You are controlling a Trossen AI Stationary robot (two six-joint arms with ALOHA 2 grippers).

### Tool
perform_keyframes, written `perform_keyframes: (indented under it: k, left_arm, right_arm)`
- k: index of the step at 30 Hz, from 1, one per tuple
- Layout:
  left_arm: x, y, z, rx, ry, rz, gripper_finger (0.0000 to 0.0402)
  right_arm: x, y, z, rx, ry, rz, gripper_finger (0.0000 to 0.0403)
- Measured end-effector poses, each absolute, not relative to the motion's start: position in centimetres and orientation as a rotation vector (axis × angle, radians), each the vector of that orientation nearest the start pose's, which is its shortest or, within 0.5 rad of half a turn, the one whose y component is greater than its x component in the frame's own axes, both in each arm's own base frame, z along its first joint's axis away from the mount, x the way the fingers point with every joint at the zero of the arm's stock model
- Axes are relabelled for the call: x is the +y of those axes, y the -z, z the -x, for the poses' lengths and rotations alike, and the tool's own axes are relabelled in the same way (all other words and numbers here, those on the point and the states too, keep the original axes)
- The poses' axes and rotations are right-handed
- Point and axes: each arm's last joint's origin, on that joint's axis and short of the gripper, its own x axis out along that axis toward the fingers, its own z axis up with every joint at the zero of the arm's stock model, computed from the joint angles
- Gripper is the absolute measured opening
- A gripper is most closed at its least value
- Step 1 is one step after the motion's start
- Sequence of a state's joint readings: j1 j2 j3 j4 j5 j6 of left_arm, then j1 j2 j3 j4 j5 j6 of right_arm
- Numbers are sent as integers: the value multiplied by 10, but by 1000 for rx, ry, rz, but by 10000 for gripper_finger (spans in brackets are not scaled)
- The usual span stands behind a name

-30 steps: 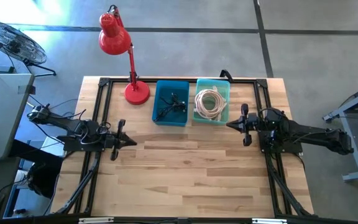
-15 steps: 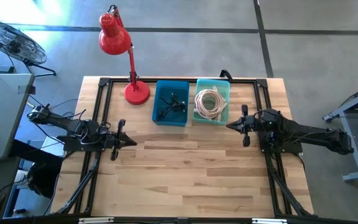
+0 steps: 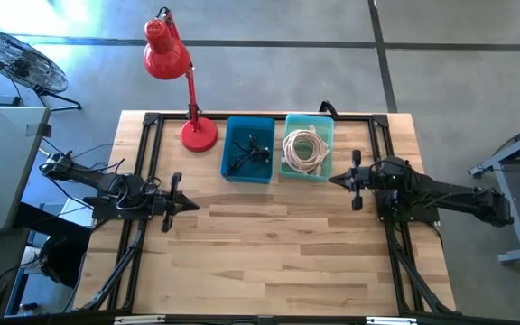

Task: Pick & Place USB Port
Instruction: Return to Home Position

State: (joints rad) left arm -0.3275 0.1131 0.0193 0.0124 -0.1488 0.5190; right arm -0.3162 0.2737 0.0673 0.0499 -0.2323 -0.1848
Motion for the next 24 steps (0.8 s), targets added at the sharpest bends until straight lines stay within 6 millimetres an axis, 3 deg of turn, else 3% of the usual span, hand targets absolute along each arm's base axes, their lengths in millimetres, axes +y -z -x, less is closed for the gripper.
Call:
perform_keyframes:
  k: [24]
  left_arm:
    - [-16, -163, -102, 66, 34, -587, 2]
  right_arm:
    - [-49, -172, -100, 113, 106, 121, 0]
